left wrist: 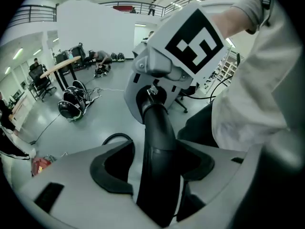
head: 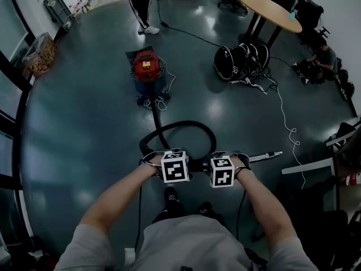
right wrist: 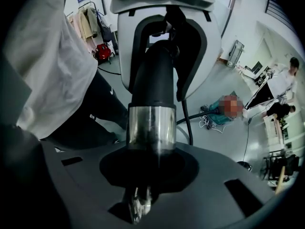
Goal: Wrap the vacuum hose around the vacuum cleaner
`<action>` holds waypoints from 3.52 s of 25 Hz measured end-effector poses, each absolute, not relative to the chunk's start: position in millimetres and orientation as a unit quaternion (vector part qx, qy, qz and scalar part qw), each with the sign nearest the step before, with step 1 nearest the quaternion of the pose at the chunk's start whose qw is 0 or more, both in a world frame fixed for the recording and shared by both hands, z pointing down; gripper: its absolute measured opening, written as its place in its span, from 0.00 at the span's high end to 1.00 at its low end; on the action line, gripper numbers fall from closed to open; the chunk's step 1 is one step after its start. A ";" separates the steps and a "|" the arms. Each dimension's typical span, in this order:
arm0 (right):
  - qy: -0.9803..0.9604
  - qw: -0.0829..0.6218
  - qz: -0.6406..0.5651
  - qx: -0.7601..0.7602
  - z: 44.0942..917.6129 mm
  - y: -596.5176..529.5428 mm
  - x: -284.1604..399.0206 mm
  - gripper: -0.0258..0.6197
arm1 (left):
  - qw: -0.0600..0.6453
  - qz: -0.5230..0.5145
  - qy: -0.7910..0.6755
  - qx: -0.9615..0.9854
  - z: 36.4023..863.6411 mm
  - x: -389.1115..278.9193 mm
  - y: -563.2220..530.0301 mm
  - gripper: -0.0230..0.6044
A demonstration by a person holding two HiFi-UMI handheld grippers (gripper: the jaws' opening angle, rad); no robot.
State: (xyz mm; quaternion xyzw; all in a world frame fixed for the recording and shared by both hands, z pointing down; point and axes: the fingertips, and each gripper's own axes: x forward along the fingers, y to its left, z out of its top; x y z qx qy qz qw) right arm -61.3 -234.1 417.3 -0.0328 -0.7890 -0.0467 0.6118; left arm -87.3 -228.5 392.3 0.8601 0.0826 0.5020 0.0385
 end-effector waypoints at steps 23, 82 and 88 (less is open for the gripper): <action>-0.792 0.595 -0.104 -0.086 416.6 -298.2 -12.0 0.82 | 0.067 0.502 0.020 0.862 396.7 -38.3 -274.4 0.78; -0.634 0.109 0.545 0.537 447.1 -567.1 57.0 0.60 | 0.267 0.314 -0.038 0.910 428.5 20.2 -412.8 0.50; -0.660 0.147 0.508 0.533 425.2 -590.0 48.2 0.61 | 0.246 0.292 0.005 0.924 398.7 -16.9 -443.2 0.48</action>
